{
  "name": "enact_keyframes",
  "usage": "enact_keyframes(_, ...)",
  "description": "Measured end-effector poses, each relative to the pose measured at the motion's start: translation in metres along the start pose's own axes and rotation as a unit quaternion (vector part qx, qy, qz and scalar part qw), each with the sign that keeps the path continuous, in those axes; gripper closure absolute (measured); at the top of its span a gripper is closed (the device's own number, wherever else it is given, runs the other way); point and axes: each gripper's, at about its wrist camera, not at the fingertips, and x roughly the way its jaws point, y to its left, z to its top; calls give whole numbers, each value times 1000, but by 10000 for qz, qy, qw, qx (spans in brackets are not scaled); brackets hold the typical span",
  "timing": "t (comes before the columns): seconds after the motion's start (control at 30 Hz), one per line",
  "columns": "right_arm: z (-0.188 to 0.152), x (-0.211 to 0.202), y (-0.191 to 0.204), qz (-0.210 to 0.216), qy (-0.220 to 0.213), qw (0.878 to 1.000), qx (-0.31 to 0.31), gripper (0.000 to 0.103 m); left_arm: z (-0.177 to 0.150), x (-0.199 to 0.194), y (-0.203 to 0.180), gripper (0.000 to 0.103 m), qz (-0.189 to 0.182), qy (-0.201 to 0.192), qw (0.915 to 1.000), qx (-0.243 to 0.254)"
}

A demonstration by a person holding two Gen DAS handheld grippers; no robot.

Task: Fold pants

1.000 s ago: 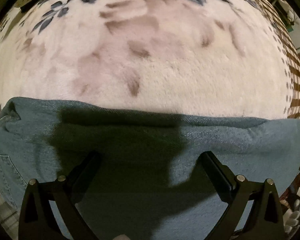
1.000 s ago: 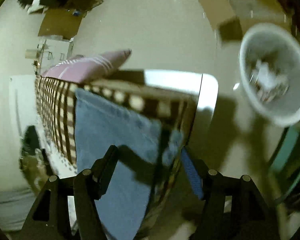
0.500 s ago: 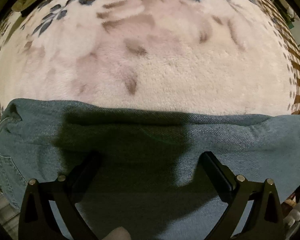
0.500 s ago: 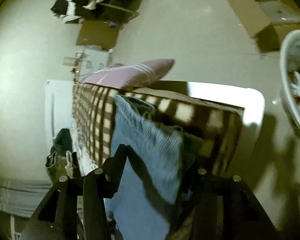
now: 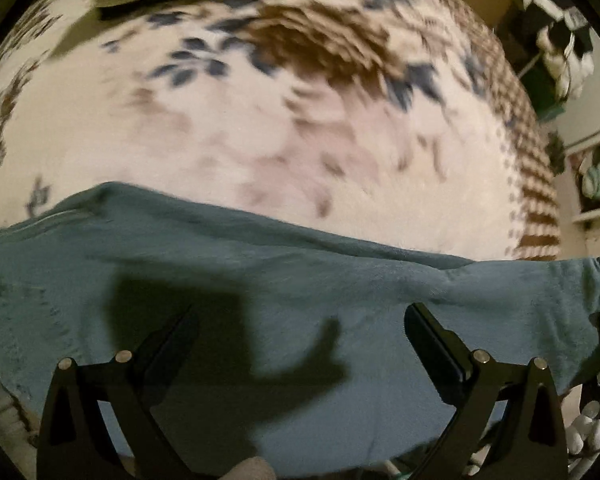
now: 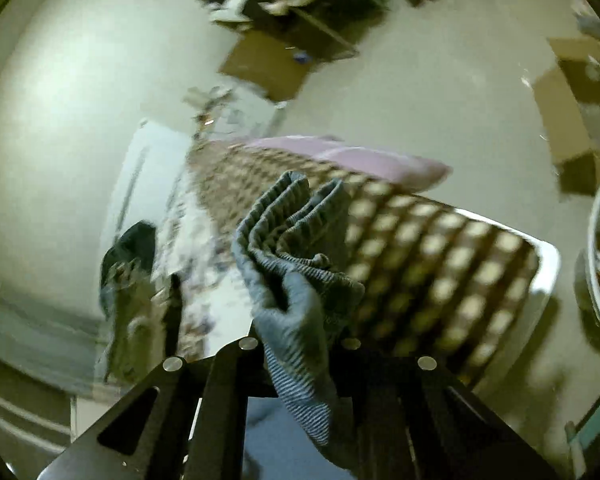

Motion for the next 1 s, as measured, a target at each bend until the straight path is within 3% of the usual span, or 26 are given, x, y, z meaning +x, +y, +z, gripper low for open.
enact_keyframes(0.17,-48,7,82,330,396,9965,-653,92,-15,-39,57,0,-131,-135,9995,-247)
enact_keyframes(0.4,-171,67,157,637,1429,9796,-1263,92,-45,-68,156,0,-4,-196,9969,-767)
enact_keyframes(0.63,-316,151,177,295,2543,9415,-2193,92,-79,-73,227,0,157,-143,9939,-1084)
enact_keyframes(0.73,-362,177,182,-52,2942,9162,-2719,87,-88,-76,244,0,232,-165,9924,-1201)
enact_keyframes(0.8,-379,191,182,-555,3178,9001,-2927,84,-91,-76,251,0,236,-150,9911,-1299)
enact_keyframes(0.87,-376,188,185,-450,3336,8990,-2802,73,-93,-76,256,0,178,-126,9899,-1402)
enact_keyframes(0.93,-362,175,189,7,3559,9039,-2371,37,-90,-76,253,0,67,-153,9896,-1428)
enact_keyframes(1.0,-346,157,188,298,3519,9119,-2089,29,-85,-74,245,0,-72,-194,9900,-1393)
